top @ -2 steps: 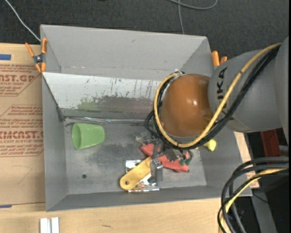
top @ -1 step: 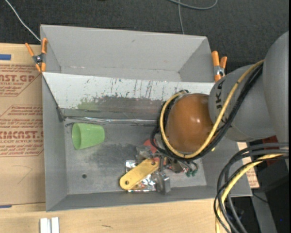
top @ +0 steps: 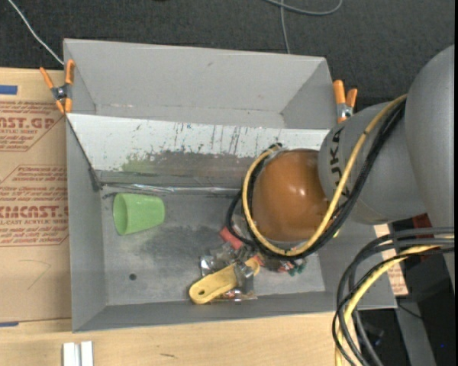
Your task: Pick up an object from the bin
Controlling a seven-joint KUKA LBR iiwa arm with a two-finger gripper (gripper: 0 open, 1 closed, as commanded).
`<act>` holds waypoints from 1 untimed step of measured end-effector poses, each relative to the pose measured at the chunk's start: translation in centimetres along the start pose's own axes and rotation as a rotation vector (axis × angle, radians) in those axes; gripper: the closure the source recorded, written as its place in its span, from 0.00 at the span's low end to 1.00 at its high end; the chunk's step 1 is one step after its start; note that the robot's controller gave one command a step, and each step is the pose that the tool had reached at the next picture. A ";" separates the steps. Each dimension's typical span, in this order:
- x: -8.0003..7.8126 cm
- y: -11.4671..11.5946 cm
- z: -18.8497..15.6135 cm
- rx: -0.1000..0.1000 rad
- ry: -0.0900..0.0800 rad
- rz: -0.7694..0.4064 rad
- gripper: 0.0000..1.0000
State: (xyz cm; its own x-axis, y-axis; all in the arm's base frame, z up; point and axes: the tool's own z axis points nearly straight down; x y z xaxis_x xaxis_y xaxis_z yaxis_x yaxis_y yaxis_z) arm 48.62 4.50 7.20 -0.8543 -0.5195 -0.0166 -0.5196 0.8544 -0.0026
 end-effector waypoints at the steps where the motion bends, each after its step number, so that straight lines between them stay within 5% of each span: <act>1: 0.0 0.0 0.0 0.000 0.000 0.000 1.00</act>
Offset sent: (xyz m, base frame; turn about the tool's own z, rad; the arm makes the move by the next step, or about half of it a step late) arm 0.0053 -0.0104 -0.0020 -0.0220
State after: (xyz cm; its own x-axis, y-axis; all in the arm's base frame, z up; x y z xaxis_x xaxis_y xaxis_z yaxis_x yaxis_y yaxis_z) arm 48.63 4.51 7.20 -0.8542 -0.5197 -0.0167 -0.5198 0.8543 -0.0024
